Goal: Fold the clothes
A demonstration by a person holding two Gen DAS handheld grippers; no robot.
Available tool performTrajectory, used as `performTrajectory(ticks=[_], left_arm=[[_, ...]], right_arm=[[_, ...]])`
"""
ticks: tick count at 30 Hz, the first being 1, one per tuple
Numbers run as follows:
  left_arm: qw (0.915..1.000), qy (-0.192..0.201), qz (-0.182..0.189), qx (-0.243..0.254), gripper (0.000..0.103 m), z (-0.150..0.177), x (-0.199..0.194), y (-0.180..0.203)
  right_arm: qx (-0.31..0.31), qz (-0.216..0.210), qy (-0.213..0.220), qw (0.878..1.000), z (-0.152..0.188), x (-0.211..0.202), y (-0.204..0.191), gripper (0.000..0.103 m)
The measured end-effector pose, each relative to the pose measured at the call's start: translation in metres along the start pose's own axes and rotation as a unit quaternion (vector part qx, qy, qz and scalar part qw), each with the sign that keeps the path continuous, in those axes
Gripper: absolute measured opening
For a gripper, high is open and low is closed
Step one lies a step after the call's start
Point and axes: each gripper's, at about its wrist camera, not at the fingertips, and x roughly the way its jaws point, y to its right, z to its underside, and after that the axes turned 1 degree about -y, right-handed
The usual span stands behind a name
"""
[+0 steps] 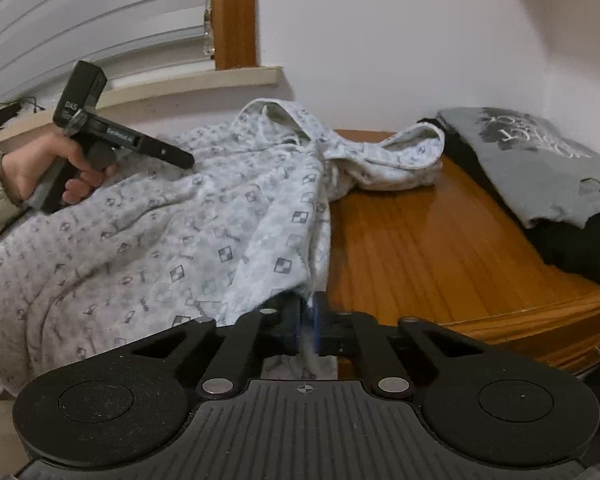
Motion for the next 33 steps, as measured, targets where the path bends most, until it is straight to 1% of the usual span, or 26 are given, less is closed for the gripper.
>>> performTrajectory(ticks=[2, 5, 7, 9, 10, 11, 12, 15, 16, 17, 18, 20, 21, 22, 23, 24, 26, 28, 30, 31, 32, 33], left_arm=[[1.0000, 0.001, 0.002, -0.002, 0.101, 0.000, 0.000, -0.001], [1.0000, 0.002, 0.004, -0.006, 0.101, 0.000, 0.000, -0.002], [1.0000, 0.002, 0.005, -0.008, 0.101, 0.000, 0.000, -0.003], [0.9999, 0.003, 0.006, -0.008, 0.101, 0.000, 0.000, -0.003], [0.9999, 0.003, 0.006, -0.008, 0.101, 0.000, 0.000, -0.004], [0.9999, 0.002, 0.006, -0.008, 0.101, 0.000, 0.000, -0.004], [0.9999, 0.002, 0.006, -0.008, 0.101, 0.000, 0.000, -0.004], [1.0000, 0.000, 0.005, -0.004, 0.102, -0.001, 0.002, -0.004], [1.0000, 0.000, 0.005, -0.003, 0.102, -0.001, 0.002, -0.004], [1.0000, -0.001, 0.004, -0.002, 0.102, -0.001, 0.003, -0.003], [1.0000, -0.002, 0.003, 0.000, 0.103, -0.001, 0.003, -0.003], [1.0000, -0.003, 0.002, 0.003, 0.103, -0.001, 0.004, -0.003], [1.0000, -0.004, 0.001, 0.004, 0.103, -0.001, 0.004, -0.002], [1.0000, -0.004, 0.001, 0.006, 0.103, -0.001, 0.004, -0.002], [1.0000, -0.005, 0.000, 0.008, 0.103, -0.001, 0.004, -0.002], [0.9999, -0.006, 0.000, 0.010, 0.103, -0.001, 0.005, -0.001], [0.9999, -0.007, -0.001, 0.014, 0.103, -0.001, 0.005, -0.001], [0.9998, -0.008, -0.003, 0.018, 0.103, -0.001, 0.005, 0.000], [0.9986, -0.018, -0.011, 0.049, 0.103, -0.001, 0.008, 0.005], [0.9973, -0.024, -0.019, 0.066, 0.103, -0.002, 0.010, 0.007], [0.9966, -0.027, -0.020, 0.076, 0.103, -0.003, 0.012, 0.006], [0.9959, -0.029, -0.021, 0.083, 0.103, -0.004, 0.014, 0.006]], right_arm=[[-0.014, 0.023, 0.004, 1.000, -0.002, -0.009, -0.002, 0.004], [-0.044, 0.100, 0.014, 0.994, -0.021, -0.043, 0.005, 0.003], [-0.064, 0.152, 0.020, 0.986, -0.034, -0.066, 0.010, 0.002], [-0.067, 0.187, 0.015, 0.980, -0.048, -0.081, 0.018, 0.001], [-0.074, 0.222, 0.012, 0.972, -0.054, -0.084, 0.020, 0.002], [-0.084, 0.247, 0.004, 0.965, -0.056, -0.084, 0.020, 0.002], [-0.081, 0.252, -0.005, 0.964, -0.057, -0.079, 0.022, 0.002], [-0.069, 0.259, -0.031, 0.963, -0.058, -0.065, 0.031, 0.003], [-0.057, 0.260, -0.032, 0.963, -0.058, -0.060, 0.036, 0.004], [-0.045, 0.260, -0.032, 0.964, -0.058, -0.055, 0.040, 0.012], [-0.031, 0.257, -0.023, 0.966, -0.060, -0.050, 0.043, 0.015], [-0.009, 0.219, -0.004, 0.976, -0.067, -0.029, 0.048, 0.028], [0.002, 0.200, 0.005, 0.980, -0.070, -0.018, 0.051, 0.031], [0.013, 0.180, 0.015, 0.984, -0.074, -0.007, 0.053, 0.037], [0.018, 0.161, 0.018, 0.987, -0.078, 0.013, 0.055, 0.045], [0.023, 0.141, 0.021, 0.989, -0.082, 0.033, 0.057, 0.047], [0.022, 0.139, 0.017, 0.990, -0.093, 0.080, 0.063, 0.047], [0.000, 0.144, 0.015, 0.989, -0.107, 0.113, 0.067, 0.048], [-0.023, 0.150, 0.013, 0.988, -0.121, 0.145, 0.070, 0.049], [-0.035, 0.153, 0.013, 0.988, -0.129, 0.161, 0.072, 0.053], [-0.056, 0.129, -0.001, 0.990, -0.135, 0.173, 0.070, 0.056], [-0.074, 0.112, -0.007, 0.991, -0.139, 0.181, 0.067, 0.056]])
